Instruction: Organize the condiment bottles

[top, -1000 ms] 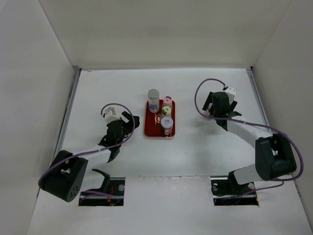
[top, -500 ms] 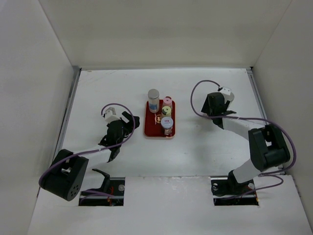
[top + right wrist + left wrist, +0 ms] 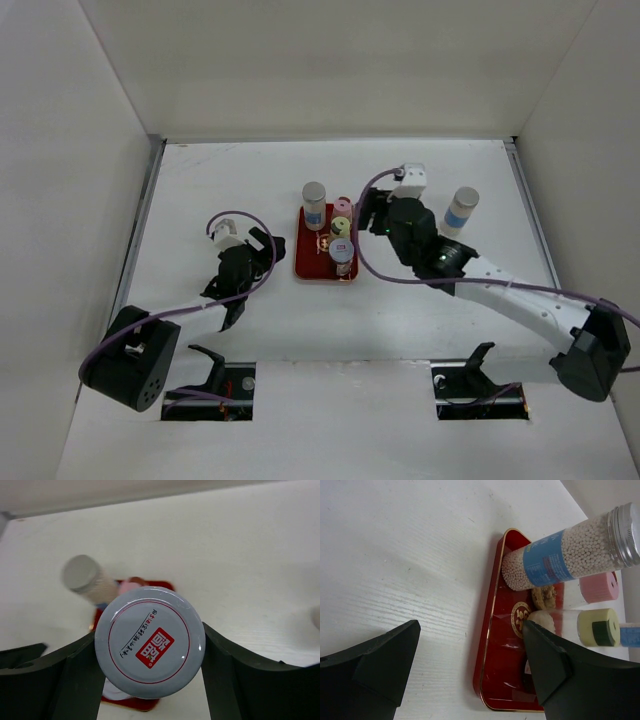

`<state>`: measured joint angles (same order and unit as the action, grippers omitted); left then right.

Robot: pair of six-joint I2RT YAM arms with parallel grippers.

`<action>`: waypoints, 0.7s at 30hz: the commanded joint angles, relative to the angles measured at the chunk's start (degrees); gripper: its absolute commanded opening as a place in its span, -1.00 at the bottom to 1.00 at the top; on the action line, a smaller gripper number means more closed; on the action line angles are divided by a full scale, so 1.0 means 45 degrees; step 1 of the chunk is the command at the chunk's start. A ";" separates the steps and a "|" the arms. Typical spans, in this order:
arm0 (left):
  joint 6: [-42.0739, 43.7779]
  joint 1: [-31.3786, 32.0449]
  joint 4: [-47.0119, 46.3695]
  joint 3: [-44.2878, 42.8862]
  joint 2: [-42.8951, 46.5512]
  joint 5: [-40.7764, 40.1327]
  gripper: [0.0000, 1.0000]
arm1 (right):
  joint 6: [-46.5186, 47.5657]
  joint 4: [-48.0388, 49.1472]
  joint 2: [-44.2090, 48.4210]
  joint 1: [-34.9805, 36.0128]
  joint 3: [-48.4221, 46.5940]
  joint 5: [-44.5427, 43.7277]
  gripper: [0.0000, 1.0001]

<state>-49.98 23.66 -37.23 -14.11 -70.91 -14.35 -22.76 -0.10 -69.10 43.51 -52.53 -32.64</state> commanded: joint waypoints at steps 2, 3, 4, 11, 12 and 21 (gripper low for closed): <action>-0.0124 -0.0189 -0.0613 -0.0029 0.0270 0.0141 0.66 | 0.0741 0.1056 -0.1553 0.2114 -0.2540 -0.0344 0.18; -0.0163 -0.0286 -0.0613 0.0010 0.0367 0.0180 0.66 | 0.0820 0.1096 -0.2158 0.2525 -0.3047 -0.0305 0.19; -0.0202 -0.0384 -0.0613 0.0088 0.0465 0.0123 0.66 | 0.0859 0.1096 -0.2608 0.2761 -0.3401 -0.0266 0.19; -0.1471 -0.2180 -0.0632 0.0927 0.0758 0.0591 0.66 | 0.0918 0.1427 -0.5735 0.3486 -0.5063 0.0085 0.21; -0.1550 -0.2221 -0.0632 0.0967 0.0778 0.0552 0.66 | 0.0899 0.1525 -0.6028 0.3505 -0.5122 0.0221 0.21; -0.1609 -0.2045 -0.1120 0.0753 -0.0060 0.1039 0.66 | 0.0957 0.2014 -0.7827 0.3505 -0.5026 -0.0031 0.21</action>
<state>-56.34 14.09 -38.48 -10.11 -70.37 -11.18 -18.79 0.51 -105.51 59.33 -71.57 -30.87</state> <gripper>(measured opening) 0.829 0.721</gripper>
